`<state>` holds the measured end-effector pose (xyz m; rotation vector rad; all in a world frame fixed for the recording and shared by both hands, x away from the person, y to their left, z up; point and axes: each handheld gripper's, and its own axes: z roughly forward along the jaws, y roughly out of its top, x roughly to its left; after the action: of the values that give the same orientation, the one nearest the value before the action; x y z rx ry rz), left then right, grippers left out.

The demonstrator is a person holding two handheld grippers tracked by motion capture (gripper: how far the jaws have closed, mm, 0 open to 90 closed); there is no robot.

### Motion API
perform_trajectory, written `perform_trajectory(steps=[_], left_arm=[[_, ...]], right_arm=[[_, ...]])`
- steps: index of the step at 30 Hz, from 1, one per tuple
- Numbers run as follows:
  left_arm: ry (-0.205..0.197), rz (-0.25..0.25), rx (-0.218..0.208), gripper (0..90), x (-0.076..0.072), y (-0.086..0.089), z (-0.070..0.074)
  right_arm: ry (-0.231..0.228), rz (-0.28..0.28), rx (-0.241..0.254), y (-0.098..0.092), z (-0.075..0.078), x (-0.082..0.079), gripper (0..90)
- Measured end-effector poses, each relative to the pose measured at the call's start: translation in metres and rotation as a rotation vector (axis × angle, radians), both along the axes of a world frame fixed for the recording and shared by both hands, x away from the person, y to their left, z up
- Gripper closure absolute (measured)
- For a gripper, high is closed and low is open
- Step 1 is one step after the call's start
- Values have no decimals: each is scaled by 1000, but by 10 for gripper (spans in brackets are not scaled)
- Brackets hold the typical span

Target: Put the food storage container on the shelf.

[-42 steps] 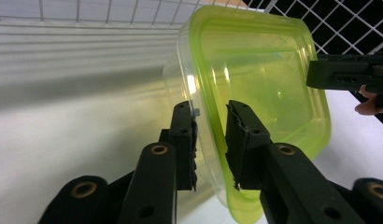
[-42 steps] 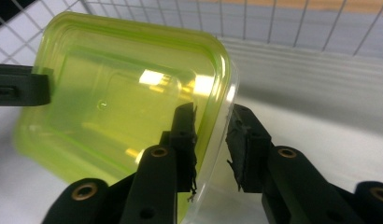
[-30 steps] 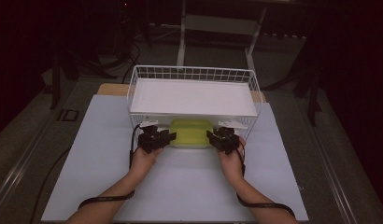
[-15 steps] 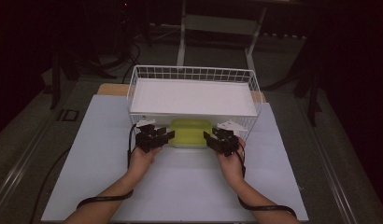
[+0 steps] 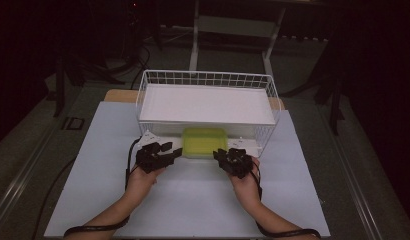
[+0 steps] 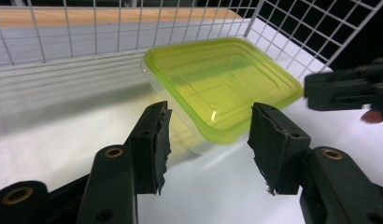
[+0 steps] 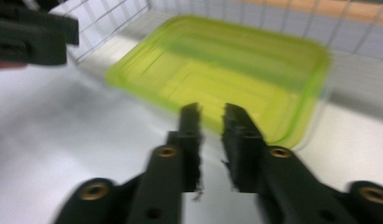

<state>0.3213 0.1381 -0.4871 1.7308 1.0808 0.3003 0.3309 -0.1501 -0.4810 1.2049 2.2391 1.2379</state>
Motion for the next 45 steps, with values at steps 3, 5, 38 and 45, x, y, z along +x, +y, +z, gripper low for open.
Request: perform_trajectory(steps=[3,5,38,45], left_arm=[[-10,-41,14,379,-8,5,-1],[-20,-62,24,303,-11,8,-3],[-84,-94,-17,5,-17,14,-25],[-95,-101,-9,5,-18,12,-26]], right_arm=[[24,38,-36,5,-5,-3,897],[32,62,-50,9,-9,-5,899],[47,-10,-98,41,-36,40,900],[29,-41,-97,43,-36,57,899]])
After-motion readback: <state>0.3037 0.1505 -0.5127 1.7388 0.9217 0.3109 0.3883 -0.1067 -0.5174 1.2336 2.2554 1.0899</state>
